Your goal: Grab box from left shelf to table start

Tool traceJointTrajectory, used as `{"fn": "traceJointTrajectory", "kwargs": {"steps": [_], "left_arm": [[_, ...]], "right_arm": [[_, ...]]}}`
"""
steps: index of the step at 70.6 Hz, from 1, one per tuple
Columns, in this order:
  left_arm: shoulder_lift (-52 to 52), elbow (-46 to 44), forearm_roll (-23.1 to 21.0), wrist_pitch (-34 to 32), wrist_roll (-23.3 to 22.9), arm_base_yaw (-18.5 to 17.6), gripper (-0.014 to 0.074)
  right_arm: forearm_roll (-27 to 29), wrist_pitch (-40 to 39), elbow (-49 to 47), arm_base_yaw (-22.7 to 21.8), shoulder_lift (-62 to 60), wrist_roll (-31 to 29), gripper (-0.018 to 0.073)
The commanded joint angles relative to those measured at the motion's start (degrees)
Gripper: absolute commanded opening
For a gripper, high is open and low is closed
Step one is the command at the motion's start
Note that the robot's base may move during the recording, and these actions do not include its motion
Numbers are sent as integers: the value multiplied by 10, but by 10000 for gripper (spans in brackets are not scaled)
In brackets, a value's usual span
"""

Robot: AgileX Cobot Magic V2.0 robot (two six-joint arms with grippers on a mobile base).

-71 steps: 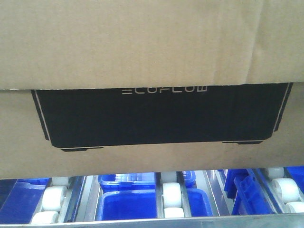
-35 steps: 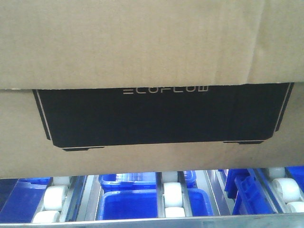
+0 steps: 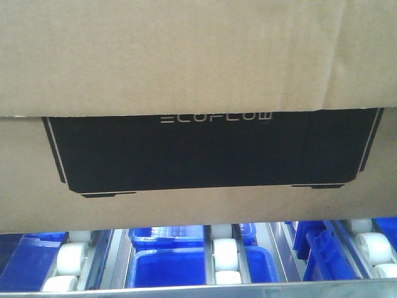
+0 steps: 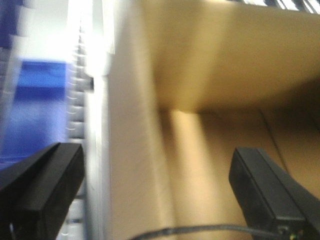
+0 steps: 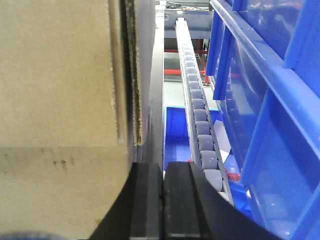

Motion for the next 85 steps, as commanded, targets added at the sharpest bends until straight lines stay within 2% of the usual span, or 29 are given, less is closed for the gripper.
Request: {"fn": "traceJointTrajectory", "kwargs": {"steps": [1,17,24,35,48,52,65,78,85], "left_arm": [[38,-32,-12,-20,-5,-16,494],[136,-58,-12,-22,-5,-35,491],[175,-83,-12,-21,-5,-35,439],[221,-121,-12,-2,-5,-35,239],[235,-130,-15,3,-5,-35,-112],[235,-130,-15,-2,-5,-35,-90],[235,-130,-15,-17,-5,-35,-96],[235,-130,-15,-23,-5,-35,-96],[235,-130,-14,-34,-21,-35,-96]], "right_arm": [[0,-50,-14,0,-6,-2,68],[0,-50,-14,0,-6,-2,68],[0,-50,-14,0,-6,-2,68],[0,-50,-14,0,-6,-2,68],[6,-55,-14,0,-6,-1,68],[16,-66,-14,0,-6,-1,68],[34,-63,-51,0,-5,-1,58],[34,8,-145,0,-3,-1,58],[34,56,-195,0,10,-2,58]]}}
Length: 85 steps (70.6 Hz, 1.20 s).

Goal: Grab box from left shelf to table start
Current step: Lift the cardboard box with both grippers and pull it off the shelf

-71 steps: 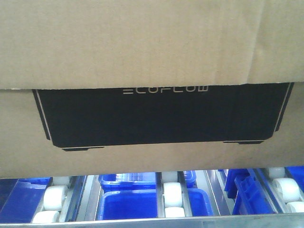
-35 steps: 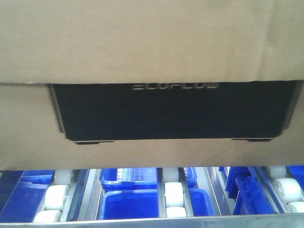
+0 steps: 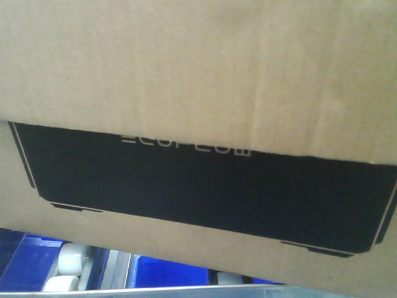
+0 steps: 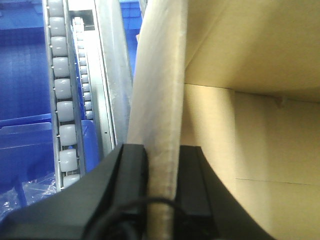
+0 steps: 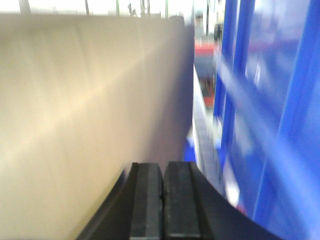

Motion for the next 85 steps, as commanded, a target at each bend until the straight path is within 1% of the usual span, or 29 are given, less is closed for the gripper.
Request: {"fn": "traceJointTrajectory", "kwargs": {"steps": [1,6,14,16,21,25,28,35,36,40,44,52,59,71,77,85], "left_arm": [[-11,-18,-40,-47,-38,-4,-96],[-11,-18,-15,-57,-70,-4,-96],[-11,-18,32,-67,-106,-3,-96],[-11,-18,35,-69,-113,-2,-96],[-11,-18,35,-79,-113,-2,-96],[-11,-18,34,-85,-113,-2,-96],[-11,-18,34,-86,-113,-2,-96],[-11,-18,34,-86,-113,-2,-96],[-11,-18,34,-86,-113,-2,-96],[-11,-18,34,-86,-113,-2,-96],[-11,-18,34,-86,-113,-2,-96],[-11,-18,34,-86,-113,-2,-96],[-10,-18,34,-88,-113,-2,-96],[-10,-18,34,-89,-112,-2,-96],[-10,-18,34,-89,-112,-2,-96],[-10,-18,34,-88,-112,-2,-96]], "right_arm": [[3,0,-64,-2,16,-2,58],[3,42,-106,-2,42,-2,58],[3,117,-190,-2,105,-2,59],[3,136,-212,-2,125,-2,59],[3,175,-261,-2,172,-2,64],[7,206,-300,-2,202,-2,101],[11,226,-324,-2,226,-2,154],[22,269,-377,-2,271,-2,377],[23,274,-383,-2,276,-2,427],[28,305,-410,-2,299,-2,559],[31,326,-427,-2,317,-2,636],[31,371,-454,-2,344,18,630],[32,429,-479,-2,376,58,630],[31,530,-523,-2,445,86,629],[28,556,-538,-2,483,97,624],[20,571,-549,-2,526,101,624]]}}
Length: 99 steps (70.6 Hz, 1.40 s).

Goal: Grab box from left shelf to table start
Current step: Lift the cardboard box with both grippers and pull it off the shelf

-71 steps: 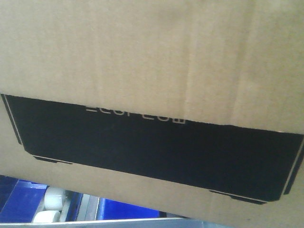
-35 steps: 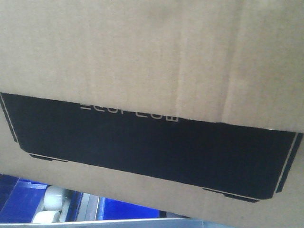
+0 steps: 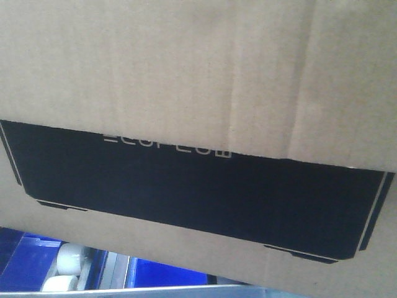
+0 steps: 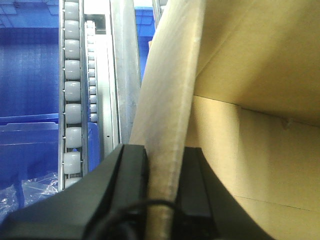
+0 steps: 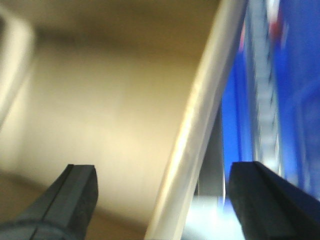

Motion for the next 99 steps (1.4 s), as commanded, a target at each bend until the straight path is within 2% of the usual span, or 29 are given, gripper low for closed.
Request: {"fn": "traceJointTrajectory", "kwargs": {"steps": [1,5,10,17,22,24,27,31,59,69,76,88,99], "left_arm": [[-10,-18,-14,-66,-34,1,-96],[-10,-18,-14,-64,-34,1,-96],[-10,-18,-14,-61,-34,1,-96],[-10,-18,-14,-51,-34,1,-96],[-10,-18,-14,-38,-31,1,-96],[-10,-18,-14,-34,-27,1,-96],[-10,-18,-14,-25,-18,1,-96],[-10,-18,-14,-14,-7,1,-96],[-79,-18,-21,50,-8,1,-96],[-102,-18,-53,75,-8,0,-96],[-115,-18,-59,86,-8,-9,-96],[-136,1,-59,73,-19,-31,-96],[-154,56,-59,54,-43,-33,-96]], "right_arm": [[-2,-12,-26,-2,32,3,624],[-2,-8,-27,-2,48,3,609],[-2,-4,-27,-2,61,3,520],[-2,-6,-27,-2,60,3,294],[-2,-7,-27,-2,60,-1,74],[-2,-7,-27,-2,60,-2,36],[-2,-10,-27,-2,60,-6,70],[-3,-17,-27,-2,60,-9,64],[5,-49,-50,-1,60,-36,60],[38,-55,-72,0,60,-56,60],[41,-55,-76,17,60,-66,60],[41,-55,-76,47,60,-69,60],[35,-55,-76,59,60,-69,60]]}}
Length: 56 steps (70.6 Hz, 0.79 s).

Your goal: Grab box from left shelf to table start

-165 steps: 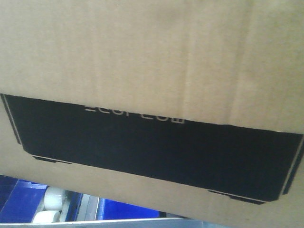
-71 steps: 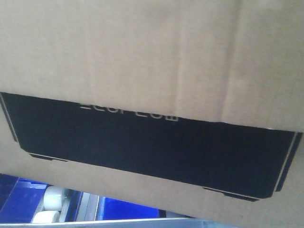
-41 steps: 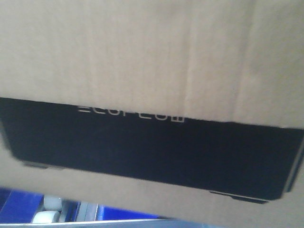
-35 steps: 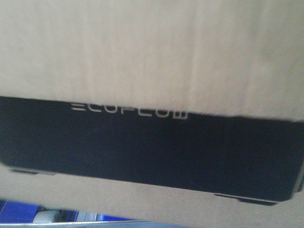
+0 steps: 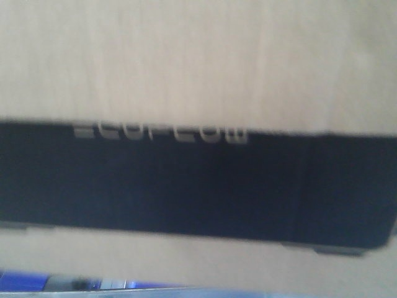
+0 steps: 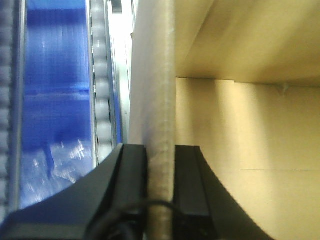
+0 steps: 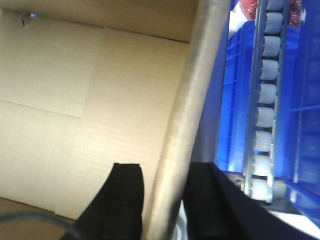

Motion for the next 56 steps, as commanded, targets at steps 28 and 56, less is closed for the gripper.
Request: {"fn": "traceJointTrajectory", "kwargs": {"steps": [28,56], "left_arm": [[-130,87,-92,-80,-59,-14,-96],[-220,86,-98,-24,-60,-14,-96]], "right_arm": [[28,-68,-22,77,-31,-19,60],[33,-80,32,96,-125,-1,60]]}}
